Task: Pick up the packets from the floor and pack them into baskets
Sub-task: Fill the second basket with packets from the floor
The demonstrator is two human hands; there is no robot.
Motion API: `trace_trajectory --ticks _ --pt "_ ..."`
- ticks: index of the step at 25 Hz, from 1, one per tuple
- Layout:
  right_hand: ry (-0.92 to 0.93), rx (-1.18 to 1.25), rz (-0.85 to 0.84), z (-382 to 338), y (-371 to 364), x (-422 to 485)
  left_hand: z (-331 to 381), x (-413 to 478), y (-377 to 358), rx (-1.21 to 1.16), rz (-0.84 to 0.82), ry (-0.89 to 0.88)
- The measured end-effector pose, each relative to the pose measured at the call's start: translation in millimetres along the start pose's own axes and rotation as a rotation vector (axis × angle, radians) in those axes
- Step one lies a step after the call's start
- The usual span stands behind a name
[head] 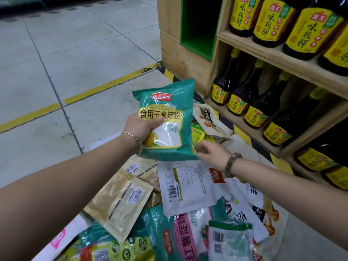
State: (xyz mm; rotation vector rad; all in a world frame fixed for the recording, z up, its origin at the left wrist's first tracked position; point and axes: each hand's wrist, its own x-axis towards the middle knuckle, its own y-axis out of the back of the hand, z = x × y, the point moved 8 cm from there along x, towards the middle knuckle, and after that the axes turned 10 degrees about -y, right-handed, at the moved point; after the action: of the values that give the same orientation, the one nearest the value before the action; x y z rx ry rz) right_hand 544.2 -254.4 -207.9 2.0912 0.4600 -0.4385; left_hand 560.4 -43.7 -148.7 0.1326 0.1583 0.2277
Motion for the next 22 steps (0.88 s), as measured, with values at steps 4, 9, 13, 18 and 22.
trace_trajectory --ticks 4,9,13,18,22 --pt "0.108 -0.737 -0.128 20 -45 1 -12 -8 18 0.098 0.008 0.028" --pt "0.016 -0.745 -0.058 29 -51 16 -17 -11 14 0.196 -0.064 0.022" --pt "-0.148 -0.54 0.112 45 -19 20 -19 -8 -2 0.227 -0.103 0.013" --pt "-0.343 0.034 0.164 100 23 4 -29 -6 -39 0.315 -0.193 0.001" --pt "-0.472 0.498 0.455 146 63 -34 -34 -14 -87 0.287 -0.363 -0.021"
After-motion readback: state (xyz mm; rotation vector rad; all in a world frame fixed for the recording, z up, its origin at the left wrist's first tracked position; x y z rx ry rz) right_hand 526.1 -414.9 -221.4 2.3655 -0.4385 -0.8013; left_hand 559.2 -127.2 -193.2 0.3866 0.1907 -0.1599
